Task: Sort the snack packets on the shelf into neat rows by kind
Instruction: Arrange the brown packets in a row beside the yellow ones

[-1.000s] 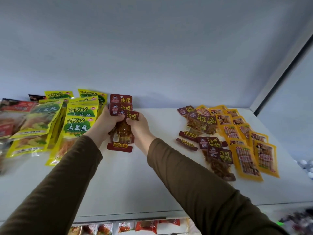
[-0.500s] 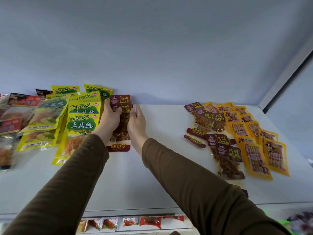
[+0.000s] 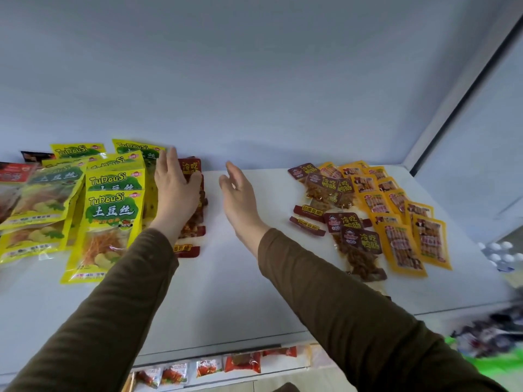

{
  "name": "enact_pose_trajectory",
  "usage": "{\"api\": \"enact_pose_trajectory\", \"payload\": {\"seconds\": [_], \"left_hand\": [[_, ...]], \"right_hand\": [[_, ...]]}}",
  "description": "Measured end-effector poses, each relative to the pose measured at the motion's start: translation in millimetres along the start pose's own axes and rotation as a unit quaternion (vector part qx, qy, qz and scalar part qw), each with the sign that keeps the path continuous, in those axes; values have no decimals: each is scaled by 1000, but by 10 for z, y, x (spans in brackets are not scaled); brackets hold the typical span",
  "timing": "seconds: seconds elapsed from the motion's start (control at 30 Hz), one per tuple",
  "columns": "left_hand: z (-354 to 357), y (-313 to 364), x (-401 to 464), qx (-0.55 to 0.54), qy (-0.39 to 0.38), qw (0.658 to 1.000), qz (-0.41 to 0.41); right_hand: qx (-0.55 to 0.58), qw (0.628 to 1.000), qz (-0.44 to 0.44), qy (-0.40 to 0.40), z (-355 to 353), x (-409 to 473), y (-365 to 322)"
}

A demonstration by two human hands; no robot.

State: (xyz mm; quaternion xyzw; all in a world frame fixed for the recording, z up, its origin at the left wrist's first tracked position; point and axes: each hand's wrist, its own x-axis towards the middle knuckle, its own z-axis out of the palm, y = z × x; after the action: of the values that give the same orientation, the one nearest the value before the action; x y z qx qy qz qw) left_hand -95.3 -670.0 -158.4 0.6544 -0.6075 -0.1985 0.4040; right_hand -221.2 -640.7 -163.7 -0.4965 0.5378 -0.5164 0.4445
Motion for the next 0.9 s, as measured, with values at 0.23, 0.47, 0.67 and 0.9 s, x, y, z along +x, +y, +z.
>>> {"api": "enact_pose_trajectory", "payload": {"seconds": [0.23,0.47,0.67,0.9], "left_hand": [[379,588,-259,3,-86,990,108],[1081,998,-587,25,-207,972,108],[1539,1265,-754,18,-260,965,31],[1743,1404,-704,88,-231,967,-63]], "right_hand": [[-152,981,-85,82,-1085,-136,-121],[-282,958,-31,42,-2291,-232,-124],[-399,913,46,-71,-2930,-351,-64],[-539,814,44,-213,-3019,-378,14]]}}
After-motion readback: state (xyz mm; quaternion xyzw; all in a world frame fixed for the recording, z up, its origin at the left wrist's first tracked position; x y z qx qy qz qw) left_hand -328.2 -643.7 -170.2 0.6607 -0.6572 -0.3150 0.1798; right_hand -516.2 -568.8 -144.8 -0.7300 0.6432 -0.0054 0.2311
